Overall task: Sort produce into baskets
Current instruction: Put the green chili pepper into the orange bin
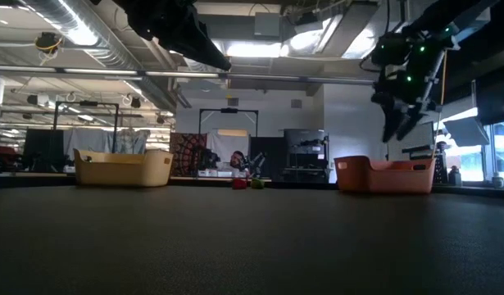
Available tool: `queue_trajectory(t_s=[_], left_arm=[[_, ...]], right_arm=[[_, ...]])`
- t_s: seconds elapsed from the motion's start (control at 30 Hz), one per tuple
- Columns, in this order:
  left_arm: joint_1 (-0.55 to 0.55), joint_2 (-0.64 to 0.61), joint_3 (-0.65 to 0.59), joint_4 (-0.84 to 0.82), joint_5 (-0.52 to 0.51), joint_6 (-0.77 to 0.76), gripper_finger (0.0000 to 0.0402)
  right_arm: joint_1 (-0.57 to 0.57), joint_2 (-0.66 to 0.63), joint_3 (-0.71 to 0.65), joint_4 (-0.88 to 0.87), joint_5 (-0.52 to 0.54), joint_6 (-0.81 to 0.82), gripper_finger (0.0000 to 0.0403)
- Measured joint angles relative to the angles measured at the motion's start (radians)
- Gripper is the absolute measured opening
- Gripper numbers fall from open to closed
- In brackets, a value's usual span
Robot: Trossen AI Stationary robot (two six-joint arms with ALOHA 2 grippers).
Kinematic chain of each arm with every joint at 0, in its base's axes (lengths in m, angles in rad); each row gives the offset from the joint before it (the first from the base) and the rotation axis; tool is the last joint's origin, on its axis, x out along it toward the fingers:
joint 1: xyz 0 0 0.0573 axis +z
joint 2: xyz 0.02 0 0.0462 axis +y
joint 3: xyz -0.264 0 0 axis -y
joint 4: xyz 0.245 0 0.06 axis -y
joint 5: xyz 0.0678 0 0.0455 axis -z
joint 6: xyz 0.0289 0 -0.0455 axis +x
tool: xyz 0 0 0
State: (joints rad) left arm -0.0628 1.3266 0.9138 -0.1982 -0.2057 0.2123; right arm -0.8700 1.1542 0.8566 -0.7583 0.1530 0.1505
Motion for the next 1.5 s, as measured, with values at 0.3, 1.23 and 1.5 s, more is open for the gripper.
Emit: queue_trajectory(t_s=[0.3,1.23,1.5], left_arm=[[-0.006,0.0,0.0,-0.003,0.0,-0.006,0.0173],[-0.024,-0.368,-0.155,-0.025,0.001,-0.037,0.0173],[0.011,-0.464,-0.275,0.088,0.0,-0.087,0.0173]], right_arm=[[0.113,-0.019,0.0,0.215,-0.173,0.001,0.0157],[0.431,0.337,0.077,0.68,-0.066,0.051,0.0265],[0.418,0.533,0.27,0.618,-0.056,0.03,0.0233]])
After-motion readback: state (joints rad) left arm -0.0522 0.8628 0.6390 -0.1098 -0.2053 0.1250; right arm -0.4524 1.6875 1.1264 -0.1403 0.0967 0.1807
